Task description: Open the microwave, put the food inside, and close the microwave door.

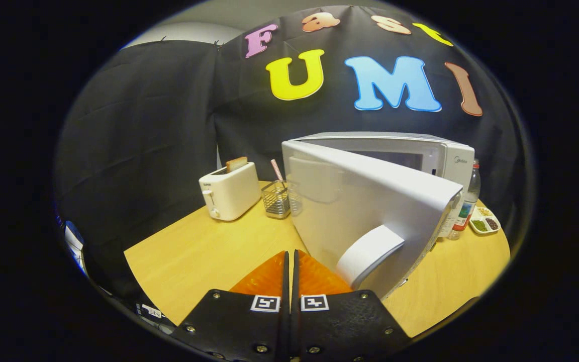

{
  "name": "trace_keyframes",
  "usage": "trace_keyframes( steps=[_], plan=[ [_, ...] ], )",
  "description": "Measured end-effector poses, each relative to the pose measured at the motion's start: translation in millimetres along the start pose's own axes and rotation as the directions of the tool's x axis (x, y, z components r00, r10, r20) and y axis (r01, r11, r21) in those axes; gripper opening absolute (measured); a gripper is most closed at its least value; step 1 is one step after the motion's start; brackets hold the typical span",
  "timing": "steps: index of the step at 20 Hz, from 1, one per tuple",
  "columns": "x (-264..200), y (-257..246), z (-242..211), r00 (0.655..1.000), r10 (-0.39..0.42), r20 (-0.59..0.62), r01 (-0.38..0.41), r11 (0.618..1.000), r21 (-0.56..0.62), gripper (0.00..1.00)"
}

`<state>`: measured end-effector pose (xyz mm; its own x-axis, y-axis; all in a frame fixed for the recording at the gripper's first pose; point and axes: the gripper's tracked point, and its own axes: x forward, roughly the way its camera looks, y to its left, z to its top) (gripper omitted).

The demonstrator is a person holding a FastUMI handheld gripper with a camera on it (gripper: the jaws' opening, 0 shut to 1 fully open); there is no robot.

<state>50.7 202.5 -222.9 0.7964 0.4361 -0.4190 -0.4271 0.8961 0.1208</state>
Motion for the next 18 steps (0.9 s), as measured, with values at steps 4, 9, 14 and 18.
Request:
trace_keyframes(
  steps=[4,9,14,18],
  plan=[
    [14,-37,13,0.999,-0.049,0.01,0.049,0.999,-0.001,0.01],
    [30,-72,30,0.995,-0.096,0.025,0.095,0.995,0.012,0.01],
    [46,-101,44,0.99,-0.136,0.043,0.134,0.99,0.03,0.01],
    [60,-120,52,0.986,-0.157,0.05,0.154,0.987,0.05,0.01]
  ],
)
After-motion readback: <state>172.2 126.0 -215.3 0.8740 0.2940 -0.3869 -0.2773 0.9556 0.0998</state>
